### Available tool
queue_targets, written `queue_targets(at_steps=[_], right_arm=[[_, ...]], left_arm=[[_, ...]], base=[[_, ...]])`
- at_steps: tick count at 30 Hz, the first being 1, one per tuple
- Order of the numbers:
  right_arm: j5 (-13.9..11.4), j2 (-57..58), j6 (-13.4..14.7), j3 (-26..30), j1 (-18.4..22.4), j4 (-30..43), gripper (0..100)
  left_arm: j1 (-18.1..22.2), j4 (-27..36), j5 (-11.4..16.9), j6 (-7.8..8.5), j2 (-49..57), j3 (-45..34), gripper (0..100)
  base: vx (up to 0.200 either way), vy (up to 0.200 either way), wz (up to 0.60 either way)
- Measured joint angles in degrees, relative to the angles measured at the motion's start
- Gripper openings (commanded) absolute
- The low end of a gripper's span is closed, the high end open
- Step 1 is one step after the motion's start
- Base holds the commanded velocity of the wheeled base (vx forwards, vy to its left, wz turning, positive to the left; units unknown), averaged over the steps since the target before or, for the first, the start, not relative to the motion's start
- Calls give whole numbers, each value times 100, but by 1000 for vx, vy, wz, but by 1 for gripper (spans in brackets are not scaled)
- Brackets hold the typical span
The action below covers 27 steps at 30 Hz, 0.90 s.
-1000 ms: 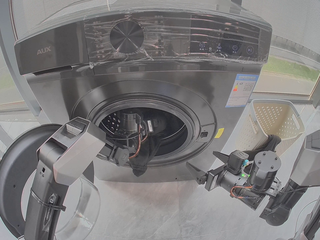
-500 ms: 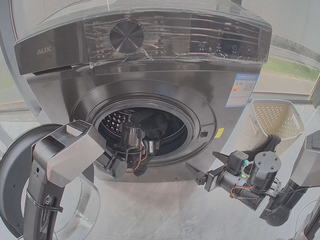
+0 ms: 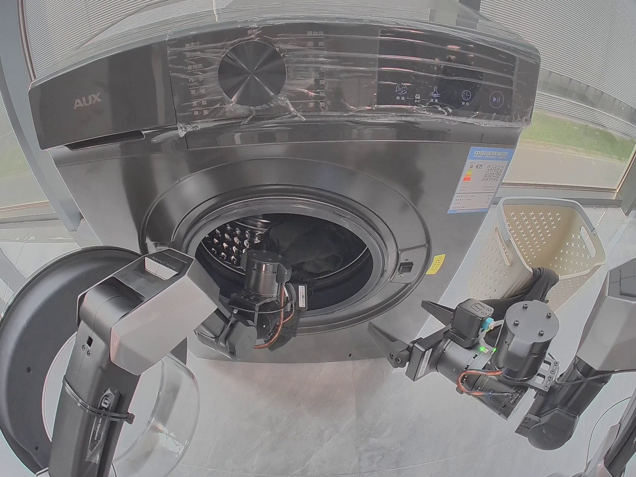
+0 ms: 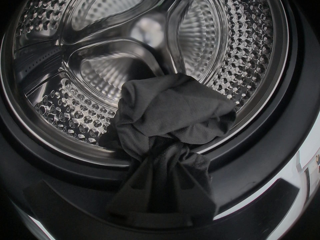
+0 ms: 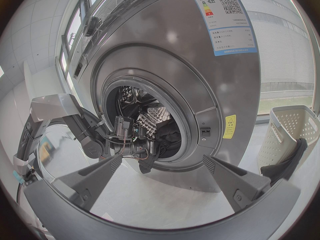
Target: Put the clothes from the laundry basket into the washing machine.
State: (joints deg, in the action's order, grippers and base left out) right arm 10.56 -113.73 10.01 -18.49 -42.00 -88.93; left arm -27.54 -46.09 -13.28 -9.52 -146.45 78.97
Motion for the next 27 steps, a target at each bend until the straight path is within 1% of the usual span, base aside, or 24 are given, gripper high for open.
queue_targets(at_steps=[7, 13, 16, 17, 23, 27], right_arm=[[-2, 0, 2, 4, 0, 0, 100], [0, 0, 2, 4, 0, 2, 100], [-2, 0, 2, 4, 0, 0, 100], [0, 0, 0, 4, 0, 2, 100], [0, 0, 2, 4, 7, 0, 100], [0, 0, 0, 9, 5, 2, 100]], left_arm=[[12, -108, -78, -46, -74, 586, 0], [59, -288, -207, -205, -118, 1359, 0], [78, -330, -234, -238, -154, 1585, 0], [80, -339, -238, -246, -165, 1615, 100], [45, -321, -249, -308, -162, 1353, 100], [6, -257, -249, -290, -77, 973, 100]], base=[[0, 0, 0], [0, 0, 0], [0, 0, 0], [0, 0, 0], [0, 0, 0], [0, 0, 0]])
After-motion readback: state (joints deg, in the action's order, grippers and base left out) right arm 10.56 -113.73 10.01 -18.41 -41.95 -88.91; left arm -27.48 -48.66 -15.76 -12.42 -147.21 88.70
